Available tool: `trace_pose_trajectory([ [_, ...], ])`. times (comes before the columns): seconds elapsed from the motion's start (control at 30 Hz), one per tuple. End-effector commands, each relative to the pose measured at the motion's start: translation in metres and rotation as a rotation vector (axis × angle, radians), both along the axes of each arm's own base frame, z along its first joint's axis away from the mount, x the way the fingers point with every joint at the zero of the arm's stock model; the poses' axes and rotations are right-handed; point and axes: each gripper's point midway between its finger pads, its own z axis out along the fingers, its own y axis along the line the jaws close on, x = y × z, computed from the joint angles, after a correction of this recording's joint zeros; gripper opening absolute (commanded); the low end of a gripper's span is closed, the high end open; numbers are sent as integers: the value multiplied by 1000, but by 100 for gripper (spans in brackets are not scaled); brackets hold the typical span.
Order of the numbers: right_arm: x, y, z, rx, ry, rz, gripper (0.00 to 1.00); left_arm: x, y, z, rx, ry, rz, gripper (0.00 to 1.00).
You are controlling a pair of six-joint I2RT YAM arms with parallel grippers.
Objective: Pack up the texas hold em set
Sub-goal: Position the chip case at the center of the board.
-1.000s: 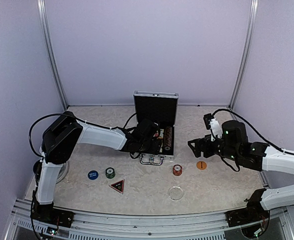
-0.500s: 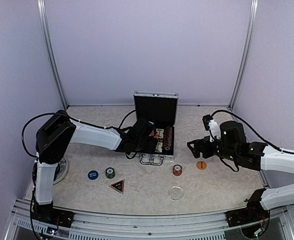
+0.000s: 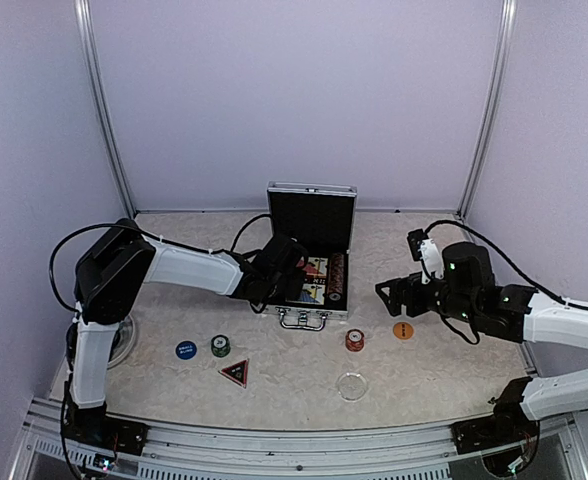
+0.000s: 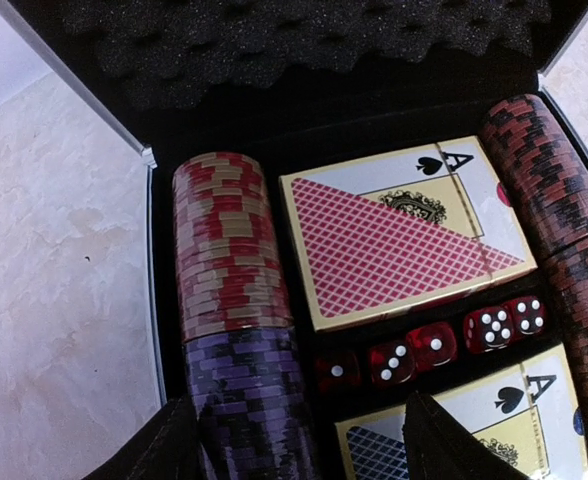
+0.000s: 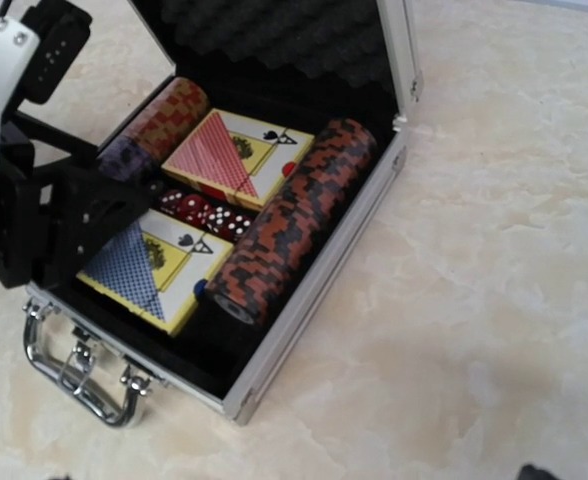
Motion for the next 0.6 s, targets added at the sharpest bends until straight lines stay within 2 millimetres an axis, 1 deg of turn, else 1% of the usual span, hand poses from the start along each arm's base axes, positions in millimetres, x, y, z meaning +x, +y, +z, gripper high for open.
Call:
trace_pose_trajectory([
  [0.0, -6, -5, -2, -5, 5, -11, 96, -16, -2, -37, 30, 106, -39, 69],
  [0.13, -7, -7, -1, -3, -1, -11, 96, -10, 5, -27, 24, 86, -13, 69],
  [0.2, -7, -7, -2, -1, 1, -14, 96, -9, 9, -15, 6, 55, -2, 69],
  [0.27, -7, -5, -2, 2, 3, -6, 96, -9, 14, 10, -38, 3, 17, 70],
  [0.3, -7, -6, -2, -1, 4, -6, 96, -10, 19, 16, -51, -12, 28, 71],
  [0.33, -7, -6, -3, -4, 7, -6, 96, -9, 20, 37, -95, -53, 39, 72],
  [0.4, -8, -7, -4, -11, 7, -8, 96, -11, 29, 57, -136, -89, 53, 74],
  [0.43, -7, -7, -4, -11, 6, -8, 96, -14, 34, 58, -145, -95, 57, 77],
  [0.47, -7, -7, -4, -14, 7, -5, 97, -14, 38, 71, -176, -111, 61, 78],
  [0.5, -8, -6, -5, -18, 8, -1, 96, -14, 41, 78, -194, -117, 61, 80],
  [0.57, -7, -6, -6, -21, 11, -2, 97, -13, 48, 81, -206, -110, 69, 82],
])
